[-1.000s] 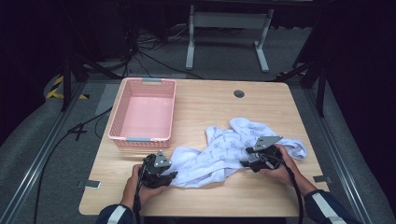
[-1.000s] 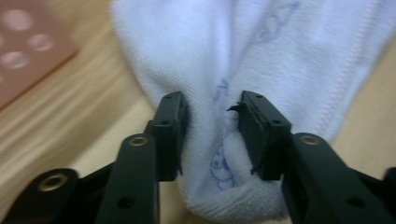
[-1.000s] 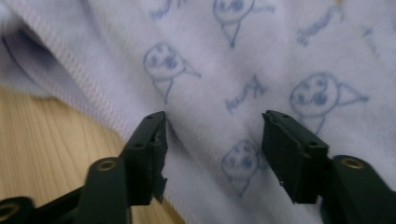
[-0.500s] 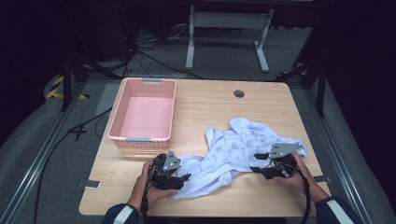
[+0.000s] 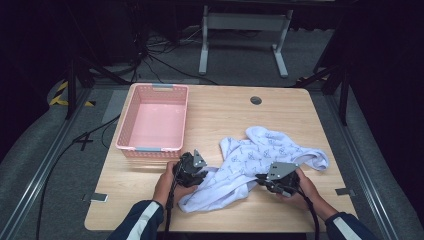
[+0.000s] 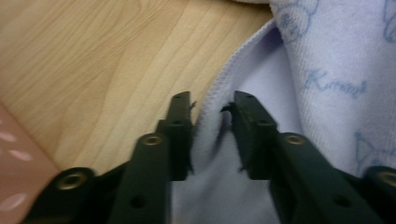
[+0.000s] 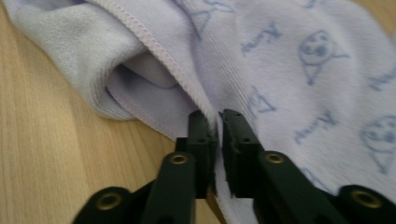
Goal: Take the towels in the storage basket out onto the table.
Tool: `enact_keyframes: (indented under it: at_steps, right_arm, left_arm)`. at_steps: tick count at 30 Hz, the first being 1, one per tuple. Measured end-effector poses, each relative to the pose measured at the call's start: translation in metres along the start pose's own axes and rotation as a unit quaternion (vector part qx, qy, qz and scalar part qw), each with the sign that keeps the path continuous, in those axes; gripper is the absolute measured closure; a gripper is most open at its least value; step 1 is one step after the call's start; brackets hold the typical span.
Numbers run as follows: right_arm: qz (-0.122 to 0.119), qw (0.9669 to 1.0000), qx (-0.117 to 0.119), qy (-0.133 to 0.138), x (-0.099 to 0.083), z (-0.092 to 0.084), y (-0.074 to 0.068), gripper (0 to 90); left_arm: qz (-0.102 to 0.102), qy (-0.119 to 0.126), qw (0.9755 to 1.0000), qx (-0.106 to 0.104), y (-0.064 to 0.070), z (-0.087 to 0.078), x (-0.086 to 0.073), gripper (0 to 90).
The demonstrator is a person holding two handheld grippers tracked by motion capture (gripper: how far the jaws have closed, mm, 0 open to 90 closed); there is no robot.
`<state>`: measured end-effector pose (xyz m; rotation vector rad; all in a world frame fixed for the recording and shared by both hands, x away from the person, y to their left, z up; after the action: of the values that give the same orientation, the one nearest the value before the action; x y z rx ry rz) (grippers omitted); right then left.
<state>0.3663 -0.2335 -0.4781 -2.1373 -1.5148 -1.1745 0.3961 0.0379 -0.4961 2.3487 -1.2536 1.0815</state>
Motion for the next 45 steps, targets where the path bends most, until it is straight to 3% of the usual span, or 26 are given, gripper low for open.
enact_keyframes:
  at_steps: [2,5,7,8,11,12,13,15,18,19,21,22,24,25,27,28,30,33,34,35,36,37,41,43,44,45]
  right_arm:
    - [0.003,1.0000,-0.007,0.005,-0.005,-0.015,0.006,87.8]
    - [0.015,0.9996,-0.021,0.010,-0.010,-0.032,0.014,88.1]
    - [0.019,0.9994,-0.026,0.014,-0.012,-0.038,0.017,88.0]
    - [0.032,0.9983,-0.041,0.026,-0.016,-0.051,0.024,88.1]
    - [0.043,0.9969,-0.056,0.035,-0.021,-0.065,0.031,88.2]
    - [0.055,0.9952,-0.070,0.040,-0.029,-0.079,0.037,88.2]
    - [0.055,0.9952,-0.070,0.040,-0.029,-0.079,0.037,88.2]
    - [0.073,0.9931,-0.082,0.042,-0.043,-0.095,0.043,88.2]
    - [0.093,0.9914,-0.088,0.028,-0.057,-0.104,0.044,88.2]
    - [0.098,0.9910,-0.089,0.022,-0.062,-0.106,0.045,88.2]
    - [0.107,0.9902,-0.089,0.015,-0.069,-0.107,0.045,88.2]
    - [0.107,0.9902,-0.089,0.015,-0.069,-0.107,0.045,88.2]
    - [0.109,0.9900,-0.090,0.001,-0.071,-0.105,0.044,88.0]
    - [0.104,0.9897,-0.097,-0.010,-0.071,-0.103,0.044,88.0]
    - [0.103,0.9888,-0.104,-0.026,-0.073,-0.099,0.046,86.3]
    - [0.108,0.9872,-0.112,-0.035,-0.076,-0.098,0.048,80.0]
    - [0.120,0.9850,-0.118,-0.041,-0.079,-0.097,0.051,72.0]
    - [0.147,0.9817,-0.121,-0.006,-0.074,-0.101,0.056,60.4]
    - [0.147,0.9817,-0.121,-0.006,-0.074,-0.101,0.056,60.4]
    - [0.151,0.9813,-0.119,0.008,-0.070,-0.102,0.056,59.2]
    - [0.149,0.9821,-0.110,0.036,-0.058,-0.100,0.052,55.7]
    - [0.142,0.9833,-0.107,0.041,-0.053,-0.098,0.050,54.6]
    - [0.107,0.9882,-0.099,0.047,-0.035,-0.085,0.040,52.0]
    - [0.091,0.9913,-0.080,0.052,-0.022,-0.072,0.031,50.9]
    - [0.088,0.9921,-0.075,0.050,-0.019,-0.066,0.029,50.4]
    - [0.088,0.9930,-0.067,0.042,-0.017,-0.058,0.028,50.3]
  left_arm:
    - [0.001,-0.005,1.0000,-0.002,-0.001,-0.003,-0.003,82.4]
    - [-0.007,0.006,1.0000,-0.002,-0.003,-0.013,-0.006,86.2]
    - [-0.011,0.017,0.9998,0.010,-0.007,-0.021,-0.008,86.5]
    - [-0.023,0.032,0.9990,0.021,-0.010,-0.033,-0.009,86.5]
    - [-0.038,0.049,0.9977,0.028,-0.012,-0.047,-0.010,86.6]
    - [-0.042,0.057,0.9968,0.037,-0.013,-0.055,-0.011,86.7]
    - [-0.044,0.060,0.9963,0.044,-0.014,-0.060,-0.012,86.7]
    - [-0.062,0.063,0.9949,0.047,-0.015,-0.074,-0.018,86.6]
    - [-0.103,0.061,0.9912,0.055,-0.016,-0.093,-0.039,86.6]
    - [-0.103,0.061,0.9912,0.055,-0.016,-0.093,-0.039,86.6]
    - [-0.137,0.066,0.9874,0.042,-0.011,-0.105,-0.054,86.5]
    - [-0.137,0.066,0.9874,0.042,-0.011,-0.105,-0.054,86.4]
    - [-0.153,0.061,0.9860,0.021,-0.001,-0.110,-0.062,86.2]
    - [-0.153,0.054,0.9866,0.016,0.003,-0.110,-0.063,85.4]
    - [-0.134,0.027,0.9904,-0.022,0.016,-0.107,-0.067,80.3]
    - [-0.119,0.017,0.9922,-0.032,0.023,-0.105,-0.067,75.1]
    - [-0.105,0.031,0.9933,-0.036,0.028,-0.103,-0.062,68.3]
    - [-0.094,0.052,0.9941,-0.012,0.023,-0.095,-0.049,48.9]
    - [-0.094,0.052,0.9941,-0.012,0.023,-0.095,-0.049,46.7]
    - [-0.081,0.059,0.9949,-0.011,0.021,-0.091,-0.041,46.7]
    - [-0.057,0.064,0.9963,-0.002,0.019,-0.083,-0.030,43.0]
    - [-0.053,0.064,0.9965,0.004,0.018,-0.077,-0.023,42.8]
    - [-0.039,0.061,0.9974,0.005,0.016,-0.055,-0.003,43.8]
    - [-0.035,0.050,0.9981,0.008,0.012,-0.041,0.005,46.0]
    - [-0.038,0.046,0.9981,0.013,0.009,-0.034,0.008,46.7]
    - [-0.021,0.043,0.9984,0.030,0.005,-0.024,0.013,48.7]
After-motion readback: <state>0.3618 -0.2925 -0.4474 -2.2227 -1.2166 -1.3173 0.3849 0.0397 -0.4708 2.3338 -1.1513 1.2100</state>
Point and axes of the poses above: each handheld gripper's, and its own axes: z roughly forward along the jaws, x roughly out of its top, y roughly to its right, the point moved 5 cm from there along z, roughly forward along the jaws, and after that the axes turned 7 degrees about y, right-handed, at the moved point
